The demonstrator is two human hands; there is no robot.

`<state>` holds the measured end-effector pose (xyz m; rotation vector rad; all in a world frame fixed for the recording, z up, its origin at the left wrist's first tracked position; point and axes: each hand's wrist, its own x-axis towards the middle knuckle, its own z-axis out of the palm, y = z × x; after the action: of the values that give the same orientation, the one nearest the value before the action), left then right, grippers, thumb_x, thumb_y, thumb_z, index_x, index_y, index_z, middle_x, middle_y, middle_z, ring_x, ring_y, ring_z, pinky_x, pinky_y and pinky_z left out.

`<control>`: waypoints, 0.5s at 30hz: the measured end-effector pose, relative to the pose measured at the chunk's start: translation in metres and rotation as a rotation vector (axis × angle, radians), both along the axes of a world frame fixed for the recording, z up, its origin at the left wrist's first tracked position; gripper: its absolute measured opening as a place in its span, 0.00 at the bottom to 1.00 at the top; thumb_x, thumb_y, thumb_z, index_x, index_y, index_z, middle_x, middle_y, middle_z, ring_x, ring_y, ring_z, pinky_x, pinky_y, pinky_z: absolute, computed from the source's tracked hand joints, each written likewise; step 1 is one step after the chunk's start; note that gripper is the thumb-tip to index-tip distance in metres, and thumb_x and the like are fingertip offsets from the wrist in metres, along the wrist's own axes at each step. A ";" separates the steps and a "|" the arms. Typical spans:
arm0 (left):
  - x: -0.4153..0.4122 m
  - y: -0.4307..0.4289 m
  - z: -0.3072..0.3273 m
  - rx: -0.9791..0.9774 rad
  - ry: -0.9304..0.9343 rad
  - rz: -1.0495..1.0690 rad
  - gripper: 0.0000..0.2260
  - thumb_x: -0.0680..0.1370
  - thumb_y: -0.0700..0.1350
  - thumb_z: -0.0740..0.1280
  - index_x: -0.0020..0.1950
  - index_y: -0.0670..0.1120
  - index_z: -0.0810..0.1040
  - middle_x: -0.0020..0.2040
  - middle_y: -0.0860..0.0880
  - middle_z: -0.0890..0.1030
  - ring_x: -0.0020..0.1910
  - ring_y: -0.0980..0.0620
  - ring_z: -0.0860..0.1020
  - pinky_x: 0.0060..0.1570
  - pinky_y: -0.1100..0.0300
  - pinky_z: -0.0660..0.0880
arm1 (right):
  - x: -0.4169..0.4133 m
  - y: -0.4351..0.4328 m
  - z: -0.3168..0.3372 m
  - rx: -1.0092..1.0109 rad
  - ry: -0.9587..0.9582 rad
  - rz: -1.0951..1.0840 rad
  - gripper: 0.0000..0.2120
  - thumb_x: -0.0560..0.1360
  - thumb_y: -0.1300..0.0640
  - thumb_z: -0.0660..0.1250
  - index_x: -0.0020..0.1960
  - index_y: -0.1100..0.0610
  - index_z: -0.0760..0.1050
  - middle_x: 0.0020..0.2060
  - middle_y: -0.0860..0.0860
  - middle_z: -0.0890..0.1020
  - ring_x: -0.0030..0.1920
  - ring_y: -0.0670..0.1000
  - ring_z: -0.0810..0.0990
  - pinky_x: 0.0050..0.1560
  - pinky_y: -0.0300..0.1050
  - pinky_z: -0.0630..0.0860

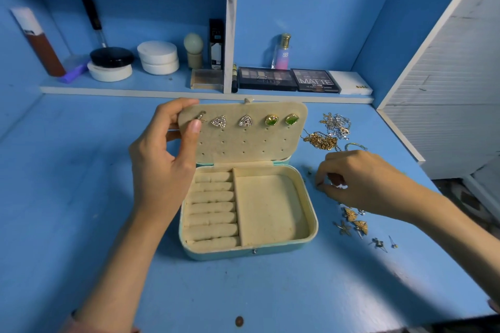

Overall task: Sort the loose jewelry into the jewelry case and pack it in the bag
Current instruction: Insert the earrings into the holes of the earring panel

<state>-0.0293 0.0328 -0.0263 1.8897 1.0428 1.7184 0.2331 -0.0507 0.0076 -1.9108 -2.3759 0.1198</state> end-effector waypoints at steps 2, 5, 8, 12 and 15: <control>0.000 -0.003 0.002 0.005 0.002 0.005 0.11 0.79 0.41 0.65 0.58 0.54 0.74 0.48 0.63 0.78 0.46 0.65 0.78 0.51 0.65 0.75 | 0.003 0.005 0.007 0.036 0.073 -0.016 0.03 0.72 0.58 0.69 0.41 0.50 0.79 0.32 0.42 0.74 0.33 0.45 0.73 0.35 0.46 0.74; -0.004 -0.007 0.002 0.010 0.027 0.005 0.11 0.78 0.42 0.65 0.59 0.53 0.74 0.47 0.61 0.79 0.46 0.63 0.79 0.51 0.65 0.76 | 0.006 0.014 0.024 0.110 0.195 -0.088 0.04 0.71 0.59 0.71 0.40 0.51 0.81 0.30 0.48 0.77 0.31 0.49 0.74 0.35 0.44 0.74; -0.012 -0.013 0.001 0.047 0.074 -0.003 0.09 0.78 0.44 0.66 0.58 0.51 0.73 0.47 0.61 0.79 0.47 0.66 0.79 0.51 0.68 0.75 | 0.005 0.027 0.044 0.173 0.315 -0.148 0.03 0.71 0.56 0.71 0.39 0.49 0.80 0.29 0.49 0.78 0.32 0.50 0.74 0.37 0.45 0.72; -0.021 -0.022 -0.003 0.150 0.174 0.005 0.06 0.77 0.44 0.65 0.54 0.48 0.73 0.47 0.57 0.80 0.47 0.63 0.79 0.52 0.72 0.73 | -0.016 0.044 0.065 0.182 0.515 -0.070 0.05 0.71 0.57 0.71 0.39 0.48 0.80 0.29 0.49 0.78 0.33 0.50 0.74 0.38 0.45 0.71; -0.026 -0.028 -0.008 0.220 0.233 0.008 0.05 0.78 0.40 0.65 0.53 0.44 0.76 0.46 0.49 0.82 0.48 0.60 0.79 0.54 0.72 0.72 | -0.047 0.054 0.071 0.029 0.637 0.067 0.04 0.72 0.58 0.71 0.40 0.51 0.81 0.33 0.54 0.79 0.35 0.53 0.75 0.38 0.46 0.72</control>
<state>-0.0548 0.0046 -0.0338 2.2708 0.9756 1.7084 0.1859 0.0032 0.0787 -1.4782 -1.9841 0.5947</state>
